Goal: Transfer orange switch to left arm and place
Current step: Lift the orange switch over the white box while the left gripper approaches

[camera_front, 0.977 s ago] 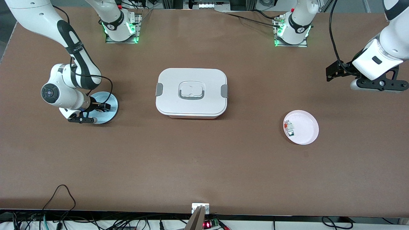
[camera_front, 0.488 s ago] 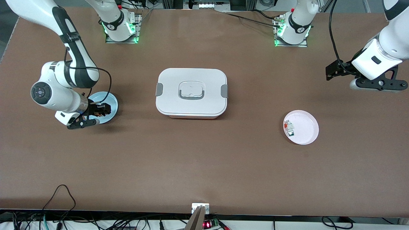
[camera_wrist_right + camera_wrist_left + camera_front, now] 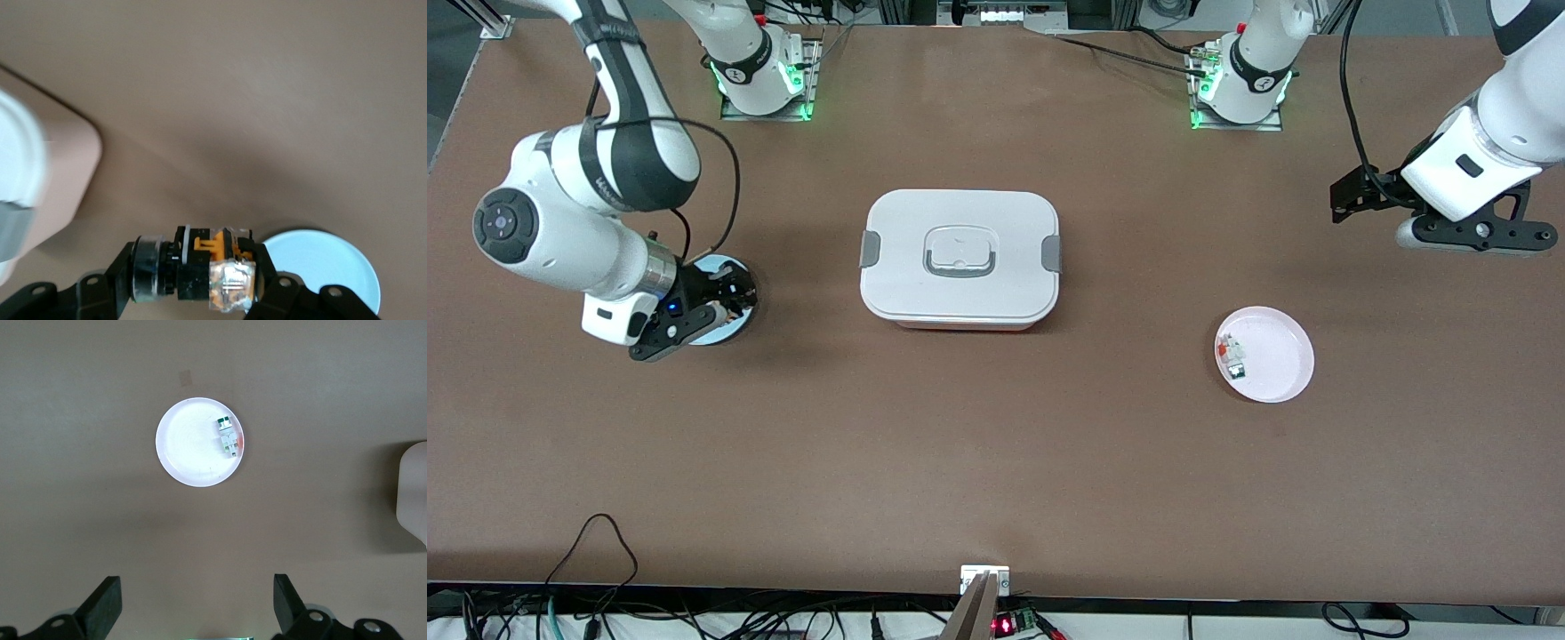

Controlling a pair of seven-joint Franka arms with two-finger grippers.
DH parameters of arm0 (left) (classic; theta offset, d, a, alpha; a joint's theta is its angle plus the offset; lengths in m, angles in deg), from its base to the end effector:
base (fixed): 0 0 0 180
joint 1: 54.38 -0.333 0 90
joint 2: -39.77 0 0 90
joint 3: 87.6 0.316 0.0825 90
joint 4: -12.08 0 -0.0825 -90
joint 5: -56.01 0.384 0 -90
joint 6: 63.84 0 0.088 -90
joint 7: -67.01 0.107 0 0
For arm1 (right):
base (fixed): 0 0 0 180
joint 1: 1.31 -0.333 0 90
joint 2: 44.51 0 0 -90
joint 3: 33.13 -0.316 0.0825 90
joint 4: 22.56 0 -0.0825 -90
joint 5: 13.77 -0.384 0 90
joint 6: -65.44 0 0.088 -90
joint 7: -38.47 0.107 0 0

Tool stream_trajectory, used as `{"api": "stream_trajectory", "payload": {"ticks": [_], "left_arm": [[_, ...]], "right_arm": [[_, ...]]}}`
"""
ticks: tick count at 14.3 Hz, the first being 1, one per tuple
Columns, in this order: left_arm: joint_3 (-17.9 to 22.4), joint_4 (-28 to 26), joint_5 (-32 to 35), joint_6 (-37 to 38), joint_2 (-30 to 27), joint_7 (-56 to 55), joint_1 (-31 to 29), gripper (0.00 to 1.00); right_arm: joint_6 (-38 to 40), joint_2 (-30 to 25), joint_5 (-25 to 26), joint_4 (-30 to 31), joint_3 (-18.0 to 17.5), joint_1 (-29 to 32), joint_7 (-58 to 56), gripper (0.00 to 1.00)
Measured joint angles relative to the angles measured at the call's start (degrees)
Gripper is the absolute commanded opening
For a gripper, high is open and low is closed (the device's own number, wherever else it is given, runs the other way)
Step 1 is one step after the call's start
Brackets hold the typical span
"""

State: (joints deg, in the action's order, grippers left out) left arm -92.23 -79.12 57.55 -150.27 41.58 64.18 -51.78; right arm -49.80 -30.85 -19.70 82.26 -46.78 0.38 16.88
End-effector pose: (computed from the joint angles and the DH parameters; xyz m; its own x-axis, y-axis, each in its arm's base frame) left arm 0.5514 -0.0662 0.5922 0.9908 -0.0745 -0.1131 -0.0784 -0.9965 -0.0299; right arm 0.6002 0.1254 0.4027 0.8610 0.5087 0.0033 0.5029 -0.8501 -0.1562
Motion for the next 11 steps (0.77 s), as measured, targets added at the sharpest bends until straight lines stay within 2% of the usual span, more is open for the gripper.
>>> {"api": "stream_trajectory", "payload": {"ticks": [4,7,9,11], "left_arm": [[0.3,0.0,0.0,0.6,0.0,0.0,-0.4,1.00],[0.2,-0.2,0.0,4.6,1.0,0.2,-0.3,1.00],[0.0,-0.2,-0.5,6.6,2.3,1.9,0.1,1.00],[0.0,-0.3,-3.7,8.3,3.1,4.3,0.2,1.00]], "right_arm": [[0.1,-3.5,-8.2,-0.4,-0.3,-5.3,-8.7,0.07],[0.1,-4.7,-13.8,-0.8,-0.3,-8.0,-13.9,0.05],[0.0,-5.2,-17.6,-3.1,-0.3,-11.2,-15.4,0.05],[-0.5,-5.6,-21.4,-6.5,-0.4,-15.3,-15.5,0.03]]}}
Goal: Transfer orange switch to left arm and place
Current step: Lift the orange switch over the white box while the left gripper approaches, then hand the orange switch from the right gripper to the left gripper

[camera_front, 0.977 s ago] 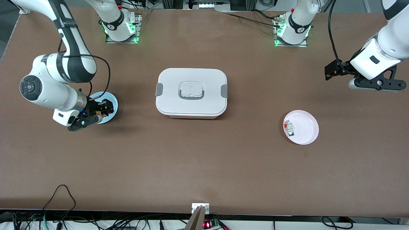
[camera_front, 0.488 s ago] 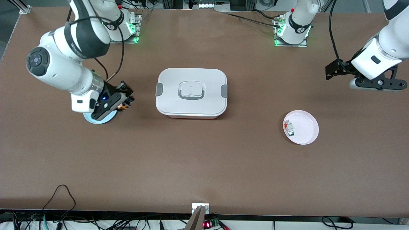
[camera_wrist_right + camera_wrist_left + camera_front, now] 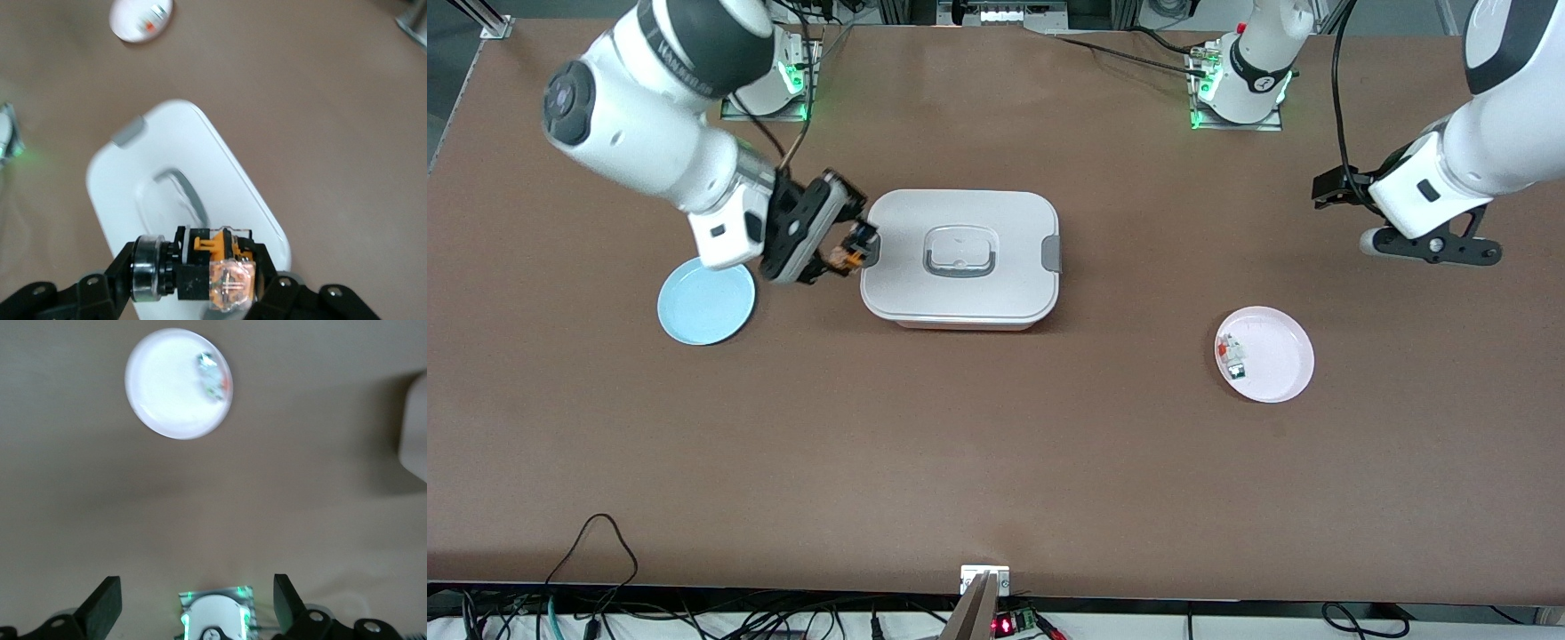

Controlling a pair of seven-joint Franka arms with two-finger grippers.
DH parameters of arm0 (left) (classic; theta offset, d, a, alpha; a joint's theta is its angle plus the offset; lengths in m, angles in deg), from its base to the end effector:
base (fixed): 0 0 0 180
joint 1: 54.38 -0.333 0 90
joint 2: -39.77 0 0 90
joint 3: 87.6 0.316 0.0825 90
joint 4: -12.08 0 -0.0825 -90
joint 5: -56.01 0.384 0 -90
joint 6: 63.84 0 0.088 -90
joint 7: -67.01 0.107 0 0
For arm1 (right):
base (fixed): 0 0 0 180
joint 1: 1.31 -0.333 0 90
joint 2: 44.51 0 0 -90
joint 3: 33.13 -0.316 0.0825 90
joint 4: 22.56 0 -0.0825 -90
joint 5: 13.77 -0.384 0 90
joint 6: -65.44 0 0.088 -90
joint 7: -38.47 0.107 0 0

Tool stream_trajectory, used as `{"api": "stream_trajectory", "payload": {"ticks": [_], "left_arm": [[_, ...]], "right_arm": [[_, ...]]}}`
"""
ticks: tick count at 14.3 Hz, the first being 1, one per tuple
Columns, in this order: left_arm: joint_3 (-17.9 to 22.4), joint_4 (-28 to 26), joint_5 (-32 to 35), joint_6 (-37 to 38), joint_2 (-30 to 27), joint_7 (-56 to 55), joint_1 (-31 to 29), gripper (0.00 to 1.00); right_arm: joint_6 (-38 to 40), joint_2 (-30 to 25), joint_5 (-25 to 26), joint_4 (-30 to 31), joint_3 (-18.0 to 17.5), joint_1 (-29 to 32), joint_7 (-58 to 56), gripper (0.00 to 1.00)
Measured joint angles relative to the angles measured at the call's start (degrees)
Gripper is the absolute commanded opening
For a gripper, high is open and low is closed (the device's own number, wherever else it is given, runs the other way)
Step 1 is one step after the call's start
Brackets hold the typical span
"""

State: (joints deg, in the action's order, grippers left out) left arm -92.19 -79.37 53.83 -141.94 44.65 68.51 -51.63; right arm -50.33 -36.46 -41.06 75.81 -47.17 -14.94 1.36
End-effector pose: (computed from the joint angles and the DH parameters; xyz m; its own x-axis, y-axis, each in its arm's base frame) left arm 0.5450 -0.0733 0.5516 0.9373 -0.1569 -0.3111 -0.1478 -0.9876 0.0528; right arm 0.5430 0.3059 0.5232 0.5875 0.7176 0.3740 0.8086 -0.5021 -0.3067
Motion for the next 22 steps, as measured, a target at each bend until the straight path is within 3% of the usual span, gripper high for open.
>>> {"api": "stream_trajectory", "payload": {"ticks": [5,10,17,22], "left_arm": [[0.5,-0.7,-22.6,1.4,0.3,4.2,-5.3,1.00],[0.8,-6.8,-49.9,1.4,1.6,7.0,-11.7,0.99],[-4.6,-14.0,-73.7,-9.4,1.9,7.0,-11.0,0.99],[-10.1,-22.9,-87.6,-15.1,1.7,5.8,-10.9,0.99]], "right_arm": [[-6.0,-0.2,-10.1,-2.3,0.0,-6.1,-3.7,0.03],[-18.8,0.8,-20.2,-2.3,0.0,-13.0,-4.6,0.03],[-32.2,3.0,-31.1,-2.3,0.1,-21.0,-4.7,0.03],[-38.6,3.1,-32.3,-2.3,0.1,-25.6,-4.6,0.03]]}}
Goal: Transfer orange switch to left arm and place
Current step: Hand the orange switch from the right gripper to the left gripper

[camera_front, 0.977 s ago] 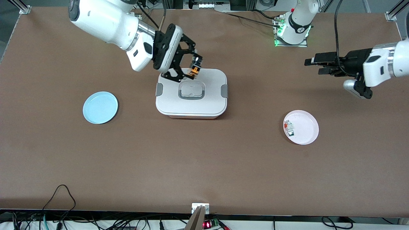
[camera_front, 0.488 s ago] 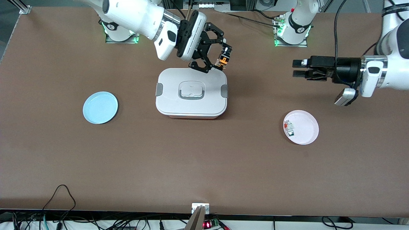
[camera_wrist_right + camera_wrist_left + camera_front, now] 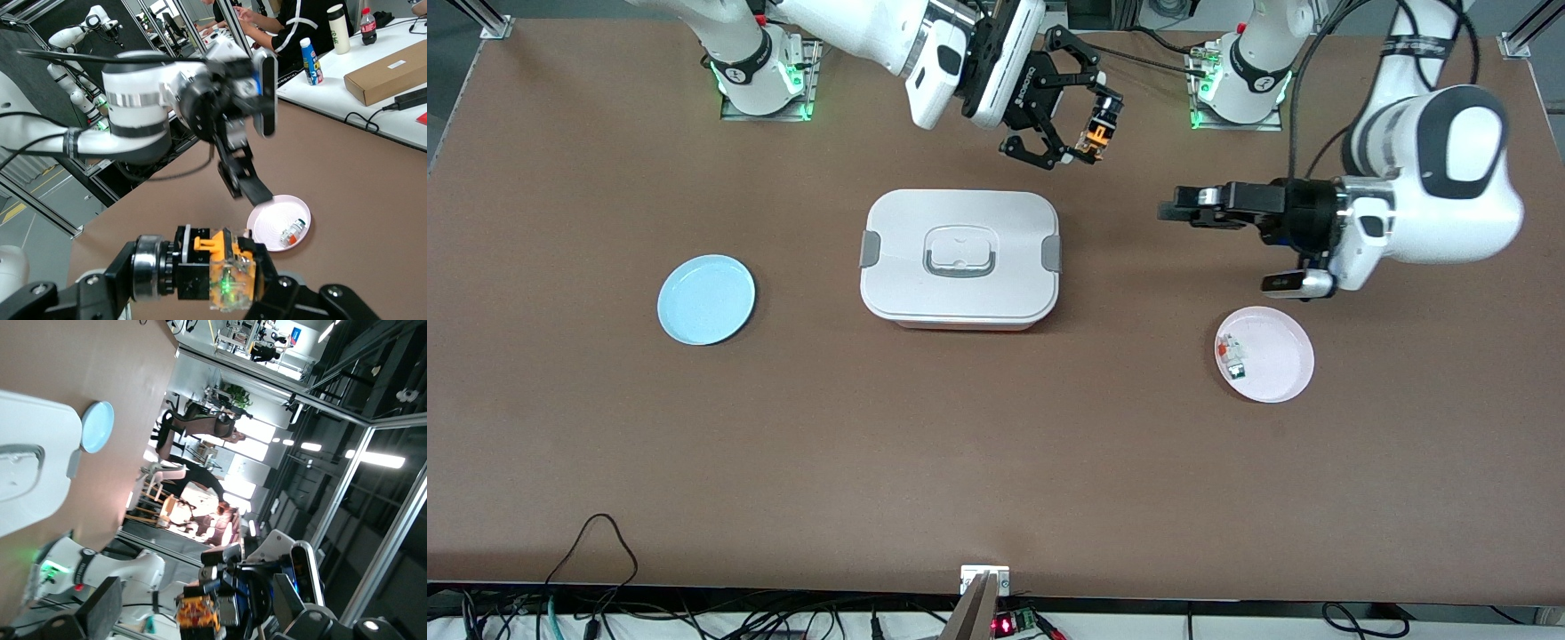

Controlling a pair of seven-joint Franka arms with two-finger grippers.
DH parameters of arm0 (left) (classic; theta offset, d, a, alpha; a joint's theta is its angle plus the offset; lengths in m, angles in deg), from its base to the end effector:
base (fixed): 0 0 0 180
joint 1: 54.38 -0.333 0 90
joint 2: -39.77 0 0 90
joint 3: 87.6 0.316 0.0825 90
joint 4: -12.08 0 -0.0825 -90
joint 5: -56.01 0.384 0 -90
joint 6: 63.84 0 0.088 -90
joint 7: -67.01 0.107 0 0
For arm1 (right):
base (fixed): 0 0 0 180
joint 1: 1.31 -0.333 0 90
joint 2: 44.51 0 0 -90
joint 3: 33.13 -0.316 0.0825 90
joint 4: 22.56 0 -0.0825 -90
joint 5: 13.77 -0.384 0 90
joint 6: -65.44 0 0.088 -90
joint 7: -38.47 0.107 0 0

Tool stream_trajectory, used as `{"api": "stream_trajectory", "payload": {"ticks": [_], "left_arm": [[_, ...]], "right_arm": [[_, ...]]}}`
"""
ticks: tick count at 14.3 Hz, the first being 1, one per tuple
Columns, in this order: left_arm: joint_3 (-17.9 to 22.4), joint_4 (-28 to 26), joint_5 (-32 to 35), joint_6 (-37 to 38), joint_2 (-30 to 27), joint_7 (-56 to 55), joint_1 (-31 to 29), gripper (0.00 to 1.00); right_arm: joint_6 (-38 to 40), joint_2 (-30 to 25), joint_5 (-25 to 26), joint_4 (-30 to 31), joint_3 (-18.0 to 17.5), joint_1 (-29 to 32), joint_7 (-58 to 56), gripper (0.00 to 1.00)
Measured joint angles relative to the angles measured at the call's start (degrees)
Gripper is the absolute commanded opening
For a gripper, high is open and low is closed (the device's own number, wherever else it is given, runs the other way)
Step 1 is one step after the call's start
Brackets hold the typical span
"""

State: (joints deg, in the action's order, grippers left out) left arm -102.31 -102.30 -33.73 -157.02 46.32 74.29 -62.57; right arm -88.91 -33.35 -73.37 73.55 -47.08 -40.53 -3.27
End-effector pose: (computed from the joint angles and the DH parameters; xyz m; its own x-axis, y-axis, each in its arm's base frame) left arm 0.5550 -0.1613 0.4673 0.9154 -0.0599 -0.3982 0.3971 -0.0296 0.9173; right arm 0.4328 0.5070 0.5700 0.5700 0.2907 0.7685 0.8046 -0.3868 -0.4505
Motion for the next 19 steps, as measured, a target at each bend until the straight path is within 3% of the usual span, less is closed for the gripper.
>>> {"api": "stream_trajectory", "payload": {"ticks": [9,15,19], "left_arm": [[-5.2,-2.3,-0.7,0.2,-4.1,-11.2,-0.1,0.98],[-6.6,-4.0,-0.7,1.3,-4.7,-10.9,-0.1,0.83],[-6.7,-4.3,-0.7,2.0,-5.0,-8.5,-0.2,0.38]], "right_arm": [[-2.7,1.1,-0.1,0.0,0.1,-1.6,0.0,0.03],[-2.8,1.1,-0.1,0.0,0.1,-1.7,0.1,0.03],[-2.9,1.1,-0.2,0.0,0.1,-1.8,0.1,0.03]]}}
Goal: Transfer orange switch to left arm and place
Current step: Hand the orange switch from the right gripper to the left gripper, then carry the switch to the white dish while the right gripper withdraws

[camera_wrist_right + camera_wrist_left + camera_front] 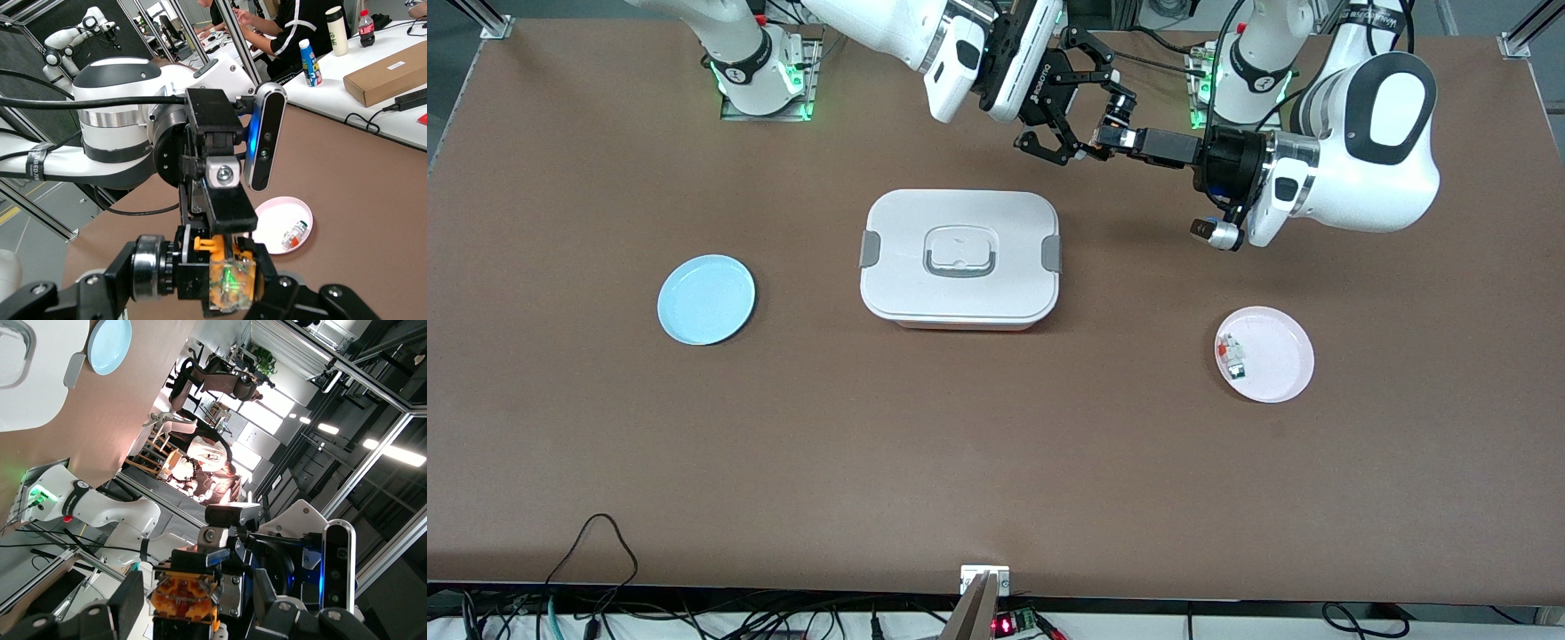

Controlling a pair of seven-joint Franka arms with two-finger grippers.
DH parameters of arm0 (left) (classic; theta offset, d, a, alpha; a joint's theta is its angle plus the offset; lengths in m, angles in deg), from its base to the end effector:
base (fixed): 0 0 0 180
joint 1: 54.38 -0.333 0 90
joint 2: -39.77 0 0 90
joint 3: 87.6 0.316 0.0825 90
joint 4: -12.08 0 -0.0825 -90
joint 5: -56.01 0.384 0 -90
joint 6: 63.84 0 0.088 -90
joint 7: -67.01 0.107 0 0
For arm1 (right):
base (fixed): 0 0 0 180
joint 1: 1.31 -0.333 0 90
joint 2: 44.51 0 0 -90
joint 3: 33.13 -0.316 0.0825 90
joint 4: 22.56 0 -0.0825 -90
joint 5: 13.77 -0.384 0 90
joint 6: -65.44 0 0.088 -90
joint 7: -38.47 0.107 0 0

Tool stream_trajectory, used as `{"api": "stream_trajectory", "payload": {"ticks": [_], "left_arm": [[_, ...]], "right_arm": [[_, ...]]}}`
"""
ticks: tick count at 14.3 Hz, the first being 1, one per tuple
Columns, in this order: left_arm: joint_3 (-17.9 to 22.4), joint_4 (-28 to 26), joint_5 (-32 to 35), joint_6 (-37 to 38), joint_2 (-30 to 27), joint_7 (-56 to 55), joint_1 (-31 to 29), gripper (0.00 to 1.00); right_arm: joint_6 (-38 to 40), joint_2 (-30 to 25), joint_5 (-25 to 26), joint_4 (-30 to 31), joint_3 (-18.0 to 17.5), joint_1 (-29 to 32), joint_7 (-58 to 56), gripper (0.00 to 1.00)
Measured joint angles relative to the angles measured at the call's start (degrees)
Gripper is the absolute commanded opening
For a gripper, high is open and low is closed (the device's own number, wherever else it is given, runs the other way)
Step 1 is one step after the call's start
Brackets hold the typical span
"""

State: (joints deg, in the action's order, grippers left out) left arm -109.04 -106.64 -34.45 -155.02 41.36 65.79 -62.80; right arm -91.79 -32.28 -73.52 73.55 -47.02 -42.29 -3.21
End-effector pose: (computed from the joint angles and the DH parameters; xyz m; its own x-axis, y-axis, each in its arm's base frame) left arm 0.5051 -0.2231 0.4813 0.8346 -0.1773 -0.5215 0.5118 -0.1007 0.8532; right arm 0.4253 0.5184 0.5611 0.5685 0.2822 0.7728 0.8023 -0.3979 -0.4449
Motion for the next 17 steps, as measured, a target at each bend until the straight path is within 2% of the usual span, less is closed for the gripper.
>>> {"api": "stream_trajectory", "payload": {"ticks": [4,7,8,9,10,17], "left_arm": [[0.0,-0.2,-0.1,0.4,0.0,0.7,-0.1,0.15],[0.0,-0.2,-0.2,0.7,0.0,0.7,-0.2,0.15],[0.0,-0.2,-0.2,0.7,0.0,0.7,-0.3,0.15],[0.0,-0.2,-0.2,0.7,0.0,0.7,-0.3,0.15],[0.0,-0.2,-0.2,0.7,0.0,0.7,-0.3,0.15],[0.2,-0.2,-0.1,0.8,-0.2,0.8,-0.4,0.16]], "right_arm": [[-0.6,-0.1,-0.1,-0.2,0.0,0.0,0.0,0.03],[-0.9,-0.1,-0.1,-0.2,0.0,-0.2,0.0,0.06],[-0.9,-0.1,-0.1,-0.2,0.0,-0.2,0.0,0.19],[-0.9,-0.1,-0.1,-0.2,0.0,-0.2,0.0,0.97],[-0.9,-0.1,-0.1,-0.2,0.0,-0.2,0.0,1.00],[-0.9,-0.1,-0.1,-0.5,0.7,-0.1,0.0,1.00]]}}
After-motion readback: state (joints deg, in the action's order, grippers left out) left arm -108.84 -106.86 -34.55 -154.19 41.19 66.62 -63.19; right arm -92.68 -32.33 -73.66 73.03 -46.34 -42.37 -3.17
